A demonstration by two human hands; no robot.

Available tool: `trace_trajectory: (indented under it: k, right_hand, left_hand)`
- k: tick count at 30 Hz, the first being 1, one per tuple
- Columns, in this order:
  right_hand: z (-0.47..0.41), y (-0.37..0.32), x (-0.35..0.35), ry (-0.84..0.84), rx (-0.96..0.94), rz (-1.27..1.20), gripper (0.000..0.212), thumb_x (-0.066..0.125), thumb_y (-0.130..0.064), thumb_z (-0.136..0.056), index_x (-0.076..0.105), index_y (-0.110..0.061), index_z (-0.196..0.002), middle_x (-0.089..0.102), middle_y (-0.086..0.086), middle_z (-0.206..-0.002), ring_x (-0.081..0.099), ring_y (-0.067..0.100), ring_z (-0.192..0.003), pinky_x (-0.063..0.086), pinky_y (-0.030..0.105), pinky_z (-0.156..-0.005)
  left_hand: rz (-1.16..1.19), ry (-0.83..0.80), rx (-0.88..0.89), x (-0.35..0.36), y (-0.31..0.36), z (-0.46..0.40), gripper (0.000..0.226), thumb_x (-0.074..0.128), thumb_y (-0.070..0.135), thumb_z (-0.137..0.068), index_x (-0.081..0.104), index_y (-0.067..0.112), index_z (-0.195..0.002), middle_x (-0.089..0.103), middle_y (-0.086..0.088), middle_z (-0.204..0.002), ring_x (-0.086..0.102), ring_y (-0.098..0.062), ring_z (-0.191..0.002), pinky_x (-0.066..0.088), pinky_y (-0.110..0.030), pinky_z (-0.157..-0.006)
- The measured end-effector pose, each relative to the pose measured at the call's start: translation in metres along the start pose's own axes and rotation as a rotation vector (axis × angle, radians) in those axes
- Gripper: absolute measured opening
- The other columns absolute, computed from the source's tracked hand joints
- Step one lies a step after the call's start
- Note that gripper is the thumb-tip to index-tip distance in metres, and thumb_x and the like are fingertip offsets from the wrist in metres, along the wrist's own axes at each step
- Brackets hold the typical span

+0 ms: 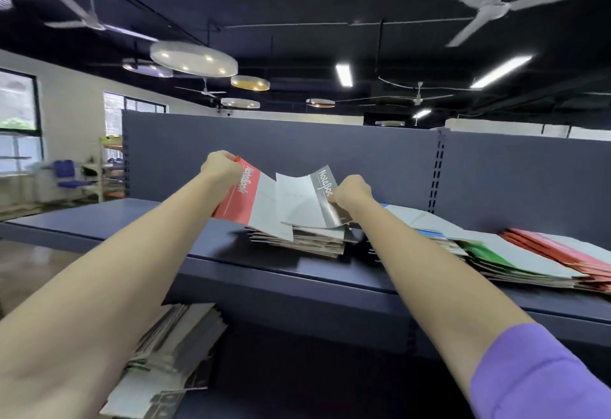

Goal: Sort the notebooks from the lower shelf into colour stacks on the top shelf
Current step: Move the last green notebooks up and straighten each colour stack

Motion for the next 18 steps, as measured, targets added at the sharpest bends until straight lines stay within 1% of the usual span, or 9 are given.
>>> trace_trajectory:
  k: [2,4,7,9,11,13,14,16,18]
  right_hand:
    - [-0.003,-0.003,-0.008,0.016,-0.054,-0.004,0.017,0.067,-0.017,-0.089,0.063,-0.009,-0.103,0.065,0.007,-0.104,0.060,0.028,-0.096,0.050,0.034,-0.078]
    - [-0.005,-0.007,-0.017,0.044,-0.112,-0.055,0.021,0.070,-0.016,-0.089,0.066,-0.016,-0.109,0.066,0.003,-0.111,0.060,0.024,-0.104,0.049,0.034,-0.084]
    - [-0.004,-0.014,-0.029,0.072,-0.205,-0.135,0.018,0.072,-0.013,-0.089,0.066,-0.021,-0.104,0.066,-0.002,-0.108,0.061,0.021,-0.104,0.050,0.035,-0.088]
    - [-0.003,-0.018,-0.033,0.048,-0.267,-0.177,0.015,0.070,-0.011,-0.090,0.066,-0.022,-0.099,0.066,-0.005,-0.104,0.062,0.020,-0.101,0.049,0.034,-0.084]
    - [0.000,-0.021,-0.034,-0.008,-0.308,-0.214,0.020,0.065,-0.009,-0.093,0.067,-0.024,-0.106,0.066,-0.003,-0.109,0.063,0.020,-0.101,0.049,0.033,-0.080]
    - [0.003,-0.022,-0.037,-0.022,-0.329,-0.248,0.026,0.062,-0.007,-0.095,0.067,-0.025,-0.113,0.067,-0.001,-0.111,0.064,0.019,-0.101,0.053,0.034,-0.081]
    - [0.005,-0.024,-0.040,-0.002,-0.336,-0.280,0.026,0.061,-0.006,-0.095,0.067,-0.024,-0.113,0.067,-0.002,-0.108,0.064,0.018,-0.098,0.053,0.033,-0.079]
    - [0.008,-0.027,-0.049,0.068,-0.333,-0.386,0.020,0.059,-0.004,-0.096,0.063,-0.022,-0.105,0.068,-0.003,-0.099,0.066,0.016,-0.089,0.052,0.030,-0.067]
    - [0.010,-0.029,-0.057,0.121,-0.286,-0.528,0.015,0.054,-0.004,-0.099,0.060,-0.016,-0.104,0.069,0.001,-0.096,0.067,0.016,-0.081,0.051,0.028,-0.058]
  left_hand:
    - [0.016,-0.027,-0.031,-0.001,-0.008,-0.001,0.038,0.050,0.002,-0.089,0.066,0.018,-0.119,0.069,-0.008,-0.113,0.066,-0.030,-0.100,0.055,-0.039,-0.089]
    - [0.021,-0.057,-0.043,-0.001,-0.011,0.002,0.035,0.050,0.002,-0.091,0.066,0.018,-0.118,0.069,-0.008,-0.110,0.067,-0.029,-0.099,0.054,-0.036,-0.084]
    - [0.017,-0.105,-0.035,0.003,-0.011,0.008,0.035,0.050,0.002,-0.095,0.064,0.019,-0.123,0.067,-0.006,-0.107,0.066,-0.028,-0.098,0.050,-0.034,-0.081]
    - [0.020,-0.138,-0.018,0.007,-0.011,0.010,0.034,0.049,0.001,-0.096,0.064,0.018,-0.122,0.066,-0.006,-0.105,0.065,-0.028,-0.098,0.050,-0.035,-0.083]
    - [0.020,-0.157,0.000,0.012,-0.010,0.012,0.030,0.049,0.002,-0.096,0.066,0.013,-0.119,0.068,-0.008,-0.106,0.066,-0.030,-0.099,0.052,-0.037,-0.085]
    - [0.020,-0.171,0.017,0.016,-0.010,0.013,0.030,0.050,0.001,-0.095,0.067,0.010,-0.118,0.069,-0.009,-0.103,0.067,-0.031,-0.097,0.054,-0.041,-0.088]
    - [0.014,-0.181,0.022,0.018,-0.009,0.013,0.031,0.049,0.000,-0.095,0.067,0.009,-0.118,0.068,-0.007,-0.099,0.067,-0.031,-0.096,0.054,-0.041,-0.088]
    - [-0.002,-0.191,0.021,0.022,-0.008,0.013,0.034,0.048,-0.002,-0.095,0.065,0.013,-0.121,0.063,-0.002,-0.093,0.063,-0.028,-0.094,0.052,-0.038,-0.085]
    - [-0.012,-0.181,0.018,0.023,-0.008,0.013,0.036,0.048,-0.001,-0.096,0.062,0.013,-0.127,0.060,-0.001,-0.097,0.060,-0.026,-0.094,0.050,-0.035,-0.087]
Point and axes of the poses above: each hand's wrist, its own z-axis away from the middle knuckle, its own x-axis out of the palm, y = z × x, the point moved 4 cm from there along -z, towards the middle knuckle
